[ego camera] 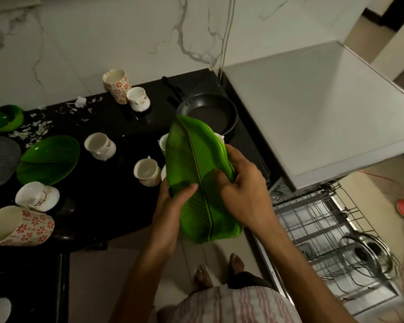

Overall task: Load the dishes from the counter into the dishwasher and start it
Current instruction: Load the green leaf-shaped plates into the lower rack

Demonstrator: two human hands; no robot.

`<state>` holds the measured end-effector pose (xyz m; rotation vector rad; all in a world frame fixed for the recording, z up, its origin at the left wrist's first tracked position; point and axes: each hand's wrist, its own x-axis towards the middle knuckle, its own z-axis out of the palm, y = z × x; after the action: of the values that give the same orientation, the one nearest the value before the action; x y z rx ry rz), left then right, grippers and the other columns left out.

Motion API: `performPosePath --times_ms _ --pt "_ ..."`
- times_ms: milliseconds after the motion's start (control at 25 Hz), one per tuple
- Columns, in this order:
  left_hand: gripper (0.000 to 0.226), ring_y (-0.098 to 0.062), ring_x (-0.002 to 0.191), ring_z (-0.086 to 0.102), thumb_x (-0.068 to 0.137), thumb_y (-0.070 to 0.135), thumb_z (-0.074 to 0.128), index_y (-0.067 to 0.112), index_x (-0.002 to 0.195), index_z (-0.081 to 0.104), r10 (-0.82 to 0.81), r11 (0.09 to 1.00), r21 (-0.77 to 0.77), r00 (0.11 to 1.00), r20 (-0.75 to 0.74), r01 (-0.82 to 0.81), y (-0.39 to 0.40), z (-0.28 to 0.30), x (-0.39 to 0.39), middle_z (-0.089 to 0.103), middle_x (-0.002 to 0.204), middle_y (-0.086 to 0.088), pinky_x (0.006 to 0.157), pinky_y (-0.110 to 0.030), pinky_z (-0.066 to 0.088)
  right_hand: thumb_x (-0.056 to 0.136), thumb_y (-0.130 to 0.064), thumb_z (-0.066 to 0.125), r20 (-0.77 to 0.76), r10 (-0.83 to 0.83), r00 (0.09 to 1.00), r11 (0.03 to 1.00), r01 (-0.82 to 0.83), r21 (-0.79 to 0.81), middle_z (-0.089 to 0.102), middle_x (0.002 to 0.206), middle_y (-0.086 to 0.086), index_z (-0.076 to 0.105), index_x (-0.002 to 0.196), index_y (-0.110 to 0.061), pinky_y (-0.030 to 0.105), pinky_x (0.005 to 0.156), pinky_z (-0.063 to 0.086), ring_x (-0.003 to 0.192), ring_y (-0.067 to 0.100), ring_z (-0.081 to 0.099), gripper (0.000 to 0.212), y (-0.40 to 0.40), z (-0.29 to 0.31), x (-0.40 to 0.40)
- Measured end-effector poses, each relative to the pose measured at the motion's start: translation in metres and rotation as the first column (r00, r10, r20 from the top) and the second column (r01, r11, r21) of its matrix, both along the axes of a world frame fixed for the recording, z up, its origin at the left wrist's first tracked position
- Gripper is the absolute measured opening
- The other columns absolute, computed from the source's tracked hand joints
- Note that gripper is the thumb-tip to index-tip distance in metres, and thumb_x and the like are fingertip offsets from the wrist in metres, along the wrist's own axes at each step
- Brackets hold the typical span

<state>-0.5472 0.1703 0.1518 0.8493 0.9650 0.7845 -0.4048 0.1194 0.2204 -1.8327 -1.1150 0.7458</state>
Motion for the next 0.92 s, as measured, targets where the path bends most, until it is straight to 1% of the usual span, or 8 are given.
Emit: performPosePath --times_ms 80,200,280,400,520,640,800,920 --pt "0.07 -0.023 0.112 0.065 0.077 0.024 0.077 0.026 0.14 0.047 -0.022 1.0 -0.018 1.0 0.017 0.022 -0.013 0.005 0.01 0.067 0.124 -0.004 0.084 -0.039 0.052 0.087 -0.017 0.055 0.033 -0.004 0.999 1.0 0.004 0.003 0.072 0.09 -0.002 0.046 0.136 -0.036 0.044 0.083 0.054 0.087 0.021 0.068 0.054 -0.014 0.002 0.005" --pt "0.066 -0.022 0.113 0.065 0.079 0.023 0.072 0.022 0.139 0.047 -0.038 0.999 -0.013 0.998 0.049 0.039 -0.03 0.01 0.028 0.067 0.125 -0.004 0.081 -0.033 0.054 0.087 -0.015 0.054 0.043 -0.017 0.999 1.0 0.017 0.001 0.072 0.092 -0.004 0.045 0.14 -0.033 0.042 0.083 0.055 0.087 0.017 0.068 0.056 -0.03 0.002 0.022" --pt "0.063 -0.023 0.114 0.065 0.08 0.021 0.07 0.022 0.139 0.048 -0.035 0.999 -0.004 0.997 0.069 0.036 -0.046 0.011 0.043 0.067 0.125 -0.005 0.082 -0.033 0.055 0.088 -0.015 0.055 0.03 -0.024 0.999 1.0 0.024 -0.002 0.072 0.094 -0.006 0.046 0.139 -0.034 0.041 0.087 0.054 0.089 0.015 0.068 0.056 -0.045 0.002 0.037" --pt "0.063 -0.024 0.114 0.065 0.081 0.018 0.072 0.02 0.139 0.048 -0.031 1.0 0.007 0.997 0.078 0.031 -0.072 0.01 0.07 0.066 0.126 -0.007 0.084 -0.035 0.054 0.086 -0.018 0.053 0.034 -0.024 0.999 1.0 0.024 0.009 0.072 0.102 -0.006 0.044 0.141 -0.032 0.043 0.09 0.053 0.098 0.019 0.067 0.057 -0.072 0.003 0.062" --pt "0.065 -0.024 0.111 0.066 0.076 0.023 0.07 0.019 0.137 0.049 -0.028 0.999 -0.014 0.998 0.06 0.029 -0.098 0.006 0.095 0.068 0.123 -0.007 0.083 -0.037 0.053 0.086 -0.018 0.053 0.068 -0.01 0.998 1.0 0.01 0.0 0.072 0.104 -0.004 0.044 0.141 -0.029 0.043 0.09 0.052 0.1 0.023 0.066 0.057 -0.099 0.003 0.088" --pt "0.062 -0.024 0.111 0.066 0.077 0.024 0.069 0.021 0.136 0.051 -0.045 0.998 -0.042 0.997 0.054 0.048 -0.128 0.0 0.116 0.067 0.124 -0.006 0.084 -0.039 0.052 0.089 -0.013 0.054 0.096 0.001 0.995 1.0 -0.002 0.006 0.071 0.101 -0.004 0.044 0.141 -0.03 0.043 0.087 0.052 0.097 0.023 0.065 0.055 -0.133 0.003 0.112" --pt "0.059 -0.026 0.114 0.064 0.082 0.028 0.068 0.019 0.137 0.05 -0.074 0.992 -0.097 0.996 0.053 0.079 -0.171 -0.014 0.14 0.065 0.127 -0.007 0.094 -0.045 0.05 0.091 -0.014 0.054 0.148 0.02 0.989 0.999 -0.016 -0.029 0.071 0.094 0.0 0.04 0.144 -0.026 0.046 0.084 0.054 0.088 0.024 0.067 0.057 -0.172 -0.008 0.132" --pt "0.066 -0.028 0.115 0.064 0.079 0.037 0.074 0.02 0.139 0.049 -0.094 0.976 -0.195 0.995 0.027 0.097 -0.196 -0.029 0.149 0.064 0.129 -0.009 0.094 -0.049 0.051 0.092 -0.015 0.053 0.15 0.038 0.988 0.998 -0.029 -0.061 0.071 0.089 0.003 0.035 0.147 -0.025 0.047 0.074 0.057 0.074 0.022 0.067 0.058 -0.201 -0.02 0.133"
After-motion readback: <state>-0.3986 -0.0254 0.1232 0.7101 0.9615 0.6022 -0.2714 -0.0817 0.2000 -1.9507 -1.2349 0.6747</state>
